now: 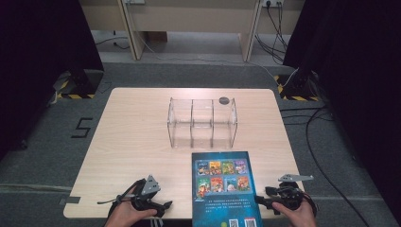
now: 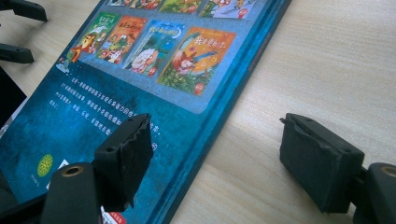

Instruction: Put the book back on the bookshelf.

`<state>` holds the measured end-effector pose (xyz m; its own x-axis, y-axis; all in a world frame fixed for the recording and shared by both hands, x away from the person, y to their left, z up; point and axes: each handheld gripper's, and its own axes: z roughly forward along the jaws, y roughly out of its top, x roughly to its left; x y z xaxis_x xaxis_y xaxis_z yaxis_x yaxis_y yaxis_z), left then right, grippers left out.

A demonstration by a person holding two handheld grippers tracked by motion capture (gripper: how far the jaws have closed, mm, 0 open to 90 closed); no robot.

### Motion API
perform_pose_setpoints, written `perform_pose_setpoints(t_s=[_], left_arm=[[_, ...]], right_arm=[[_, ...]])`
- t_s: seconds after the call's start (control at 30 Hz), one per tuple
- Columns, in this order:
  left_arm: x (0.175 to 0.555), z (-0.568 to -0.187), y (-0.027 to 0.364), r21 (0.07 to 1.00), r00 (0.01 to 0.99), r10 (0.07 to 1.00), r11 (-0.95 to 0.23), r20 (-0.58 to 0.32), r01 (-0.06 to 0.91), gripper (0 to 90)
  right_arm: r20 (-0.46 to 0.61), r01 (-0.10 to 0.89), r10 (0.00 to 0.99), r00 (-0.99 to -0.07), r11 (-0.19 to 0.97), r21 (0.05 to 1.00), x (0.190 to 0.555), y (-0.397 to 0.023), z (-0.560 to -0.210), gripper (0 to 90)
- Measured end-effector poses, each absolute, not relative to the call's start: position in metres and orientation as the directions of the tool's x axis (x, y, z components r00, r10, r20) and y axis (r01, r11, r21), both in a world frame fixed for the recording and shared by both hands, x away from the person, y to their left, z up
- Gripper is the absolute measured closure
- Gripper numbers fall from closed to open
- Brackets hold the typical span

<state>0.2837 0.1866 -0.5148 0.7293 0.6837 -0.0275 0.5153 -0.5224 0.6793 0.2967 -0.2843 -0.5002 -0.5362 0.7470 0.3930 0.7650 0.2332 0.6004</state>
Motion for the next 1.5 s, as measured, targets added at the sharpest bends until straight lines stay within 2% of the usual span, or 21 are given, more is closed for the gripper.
perform_pose_setpoints(t_s=[0.4, 0.67, 0.73, 1.27, 1.37, 1.4, 1.47, 1.5], left_arm=[[0.282, -0.514, 0.184, 0.681, 0.739, 0.674, -0.528, -0.027, 0.507, 13.2], [0.282, -0.515, 0.181, 0.684, 0.747, 0.665, -0.531, -0.030, 0.500, 13.5], [0.282, -0.515, 0.181, 0.684, 0.747, 0.664, -0.531, -0.030, 0.499, 13.5], [0.282, -0.515, 0.181, 0.688, 0.753, 0.656, -0.529, -0.039, 0.497, 13.7], [0.282, -0.513, 0.182, 0.695, 0.755, 0.649, -0.501, -0.094, 0.516, 14.5], [0.283, -0.512, 0.183, 0.700, 0.758, 0.632, -0.468, -0.160, 0.539, 16.0], [0.284, -0.512, 0.186, 0.683, 0.722, 0.594, -0.363, -0.354, 0.634, 26.8], [0.284, -0.513, 0.186, 0.680, 0.711, 0.590, -0.343, -0.381, 0.649, 29.4]], right_arm=[[0.385, 0.760, 0.745, -0.544, 0.244, 0.602, 0.297, -0.283, -0.500, 25.9], [0.423, 0.757, 0.699, -0.577, 0.262, 0.599, 0.302, -0.266, -0.502, 30.2], [0.431, 0.758, 0.692, -0.579, 0.262, 0.598, 0.304, -0.259, -0.502, 27.0], [0.453, 0.767, 0.692, -0.562, 0.231, 0.599, 0.307, -0.221, -0.504, 21.2], [0.456, 0.769, 0.692, -0.560, 0.227, 0.598, 0.309, -0.212, -0.504, 19.2], [0.457, 0.769, 0.691, -0.559, 0.227, 0.598, 0.309, -0.210, -0.504, 18.7], [0.466, 0.772, 0.691, -0.553, 0.214, 0.599, 0.310, -0.205, -0.505, 17.9], [0.469, 0.770, 0.688, -0.554, 0.209, 0.603, 0.311, -0.203, -0.506, 17.9]])
